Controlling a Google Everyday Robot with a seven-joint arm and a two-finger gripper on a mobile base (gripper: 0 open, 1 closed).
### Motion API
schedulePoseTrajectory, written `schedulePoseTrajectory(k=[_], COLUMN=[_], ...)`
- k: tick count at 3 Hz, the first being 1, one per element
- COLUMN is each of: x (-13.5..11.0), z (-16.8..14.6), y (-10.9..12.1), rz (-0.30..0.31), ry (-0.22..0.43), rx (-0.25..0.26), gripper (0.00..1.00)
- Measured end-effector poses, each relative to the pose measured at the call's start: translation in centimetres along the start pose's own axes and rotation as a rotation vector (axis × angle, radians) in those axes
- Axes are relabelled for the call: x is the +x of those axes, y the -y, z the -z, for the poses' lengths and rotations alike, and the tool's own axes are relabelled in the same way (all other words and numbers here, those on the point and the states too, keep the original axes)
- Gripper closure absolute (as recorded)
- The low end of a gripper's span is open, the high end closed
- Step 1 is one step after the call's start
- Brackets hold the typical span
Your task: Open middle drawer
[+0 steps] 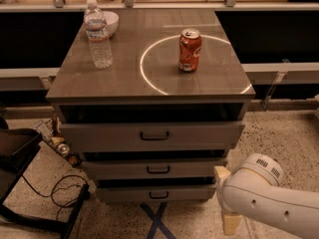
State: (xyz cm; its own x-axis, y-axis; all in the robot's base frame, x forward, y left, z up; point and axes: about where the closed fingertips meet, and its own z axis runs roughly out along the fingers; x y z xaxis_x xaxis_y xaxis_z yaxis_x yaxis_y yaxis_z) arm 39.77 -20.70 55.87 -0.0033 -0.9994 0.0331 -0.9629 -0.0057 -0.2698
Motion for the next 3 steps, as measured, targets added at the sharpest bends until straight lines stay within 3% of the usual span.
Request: schedulePoseTrajectory(k=[2,3], x=[-0.9,-4.0], z=[-1.5,-5.7], y=[0.0,0.1], rz=[0.003,0.048], ry=[-0.019,-0.023], rx=[-0.014,-0.036], gripper=[0.0,0.0])
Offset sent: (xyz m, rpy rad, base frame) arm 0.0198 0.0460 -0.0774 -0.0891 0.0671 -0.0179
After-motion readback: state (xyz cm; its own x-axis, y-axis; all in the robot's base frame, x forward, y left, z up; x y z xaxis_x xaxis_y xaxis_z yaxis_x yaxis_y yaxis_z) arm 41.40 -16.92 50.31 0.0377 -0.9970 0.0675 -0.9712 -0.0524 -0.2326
